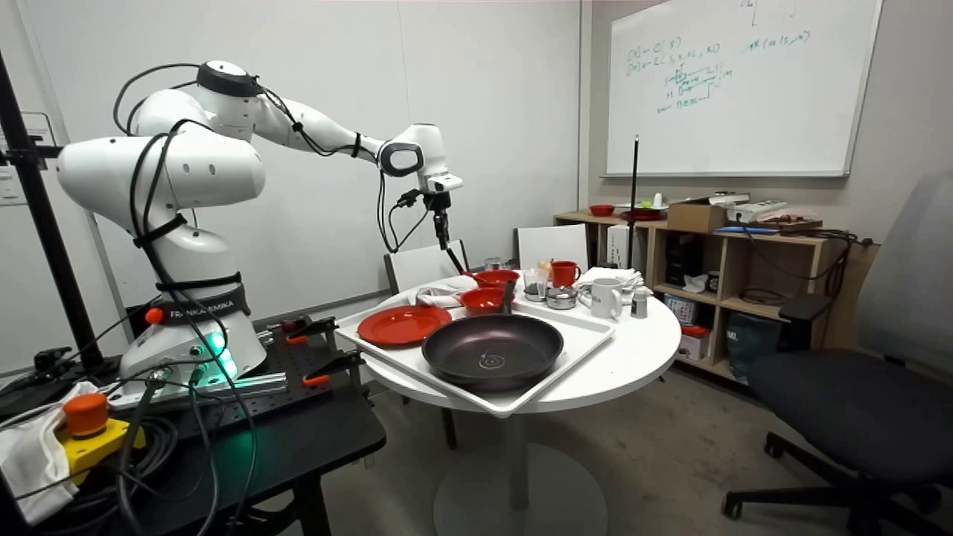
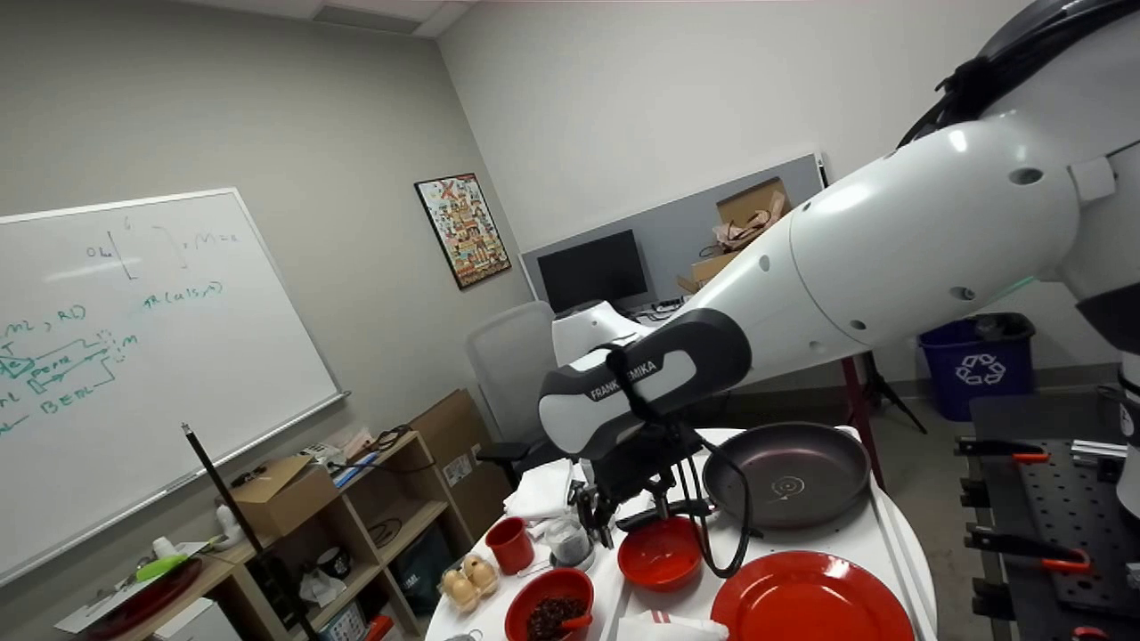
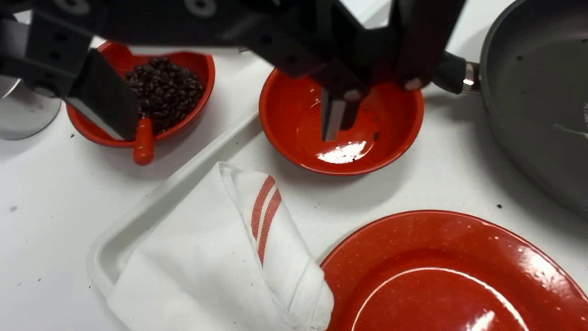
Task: Use the red and white towel to wipe the black pan
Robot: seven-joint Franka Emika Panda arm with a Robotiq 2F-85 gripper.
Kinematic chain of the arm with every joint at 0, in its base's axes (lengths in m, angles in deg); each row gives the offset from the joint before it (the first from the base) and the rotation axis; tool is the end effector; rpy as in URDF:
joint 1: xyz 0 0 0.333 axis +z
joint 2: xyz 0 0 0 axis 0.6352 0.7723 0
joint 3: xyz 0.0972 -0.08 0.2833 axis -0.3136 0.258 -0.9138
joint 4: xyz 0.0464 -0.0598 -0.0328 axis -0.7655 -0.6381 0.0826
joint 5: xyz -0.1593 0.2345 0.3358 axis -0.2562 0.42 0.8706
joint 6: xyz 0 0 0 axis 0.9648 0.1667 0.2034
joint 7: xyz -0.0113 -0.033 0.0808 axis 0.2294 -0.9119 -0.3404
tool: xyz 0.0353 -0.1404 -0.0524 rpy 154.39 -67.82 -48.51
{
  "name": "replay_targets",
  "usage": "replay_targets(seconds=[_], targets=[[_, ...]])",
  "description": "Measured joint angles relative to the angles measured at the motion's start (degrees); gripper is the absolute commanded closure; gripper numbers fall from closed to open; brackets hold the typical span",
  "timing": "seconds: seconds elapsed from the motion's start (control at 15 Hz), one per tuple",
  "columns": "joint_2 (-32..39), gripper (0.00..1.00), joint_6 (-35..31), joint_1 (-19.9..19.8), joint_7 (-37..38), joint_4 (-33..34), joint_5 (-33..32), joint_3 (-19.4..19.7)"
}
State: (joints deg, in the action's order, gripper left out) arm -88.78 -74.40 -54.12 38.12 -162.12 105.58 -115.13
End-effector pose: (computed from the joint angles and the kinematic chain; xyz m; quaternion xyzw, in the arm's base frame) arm 0.6215 0.2134 0.1863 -0.9573 0.2822 -0.0610 0.0165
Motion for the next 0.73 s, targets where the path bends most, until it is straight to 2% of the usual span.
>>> replay_targets(seconds=[0.73], targets=[[0.05,0.00,0.10,0.70,1.43,-1.42,-0.02,0.71]])
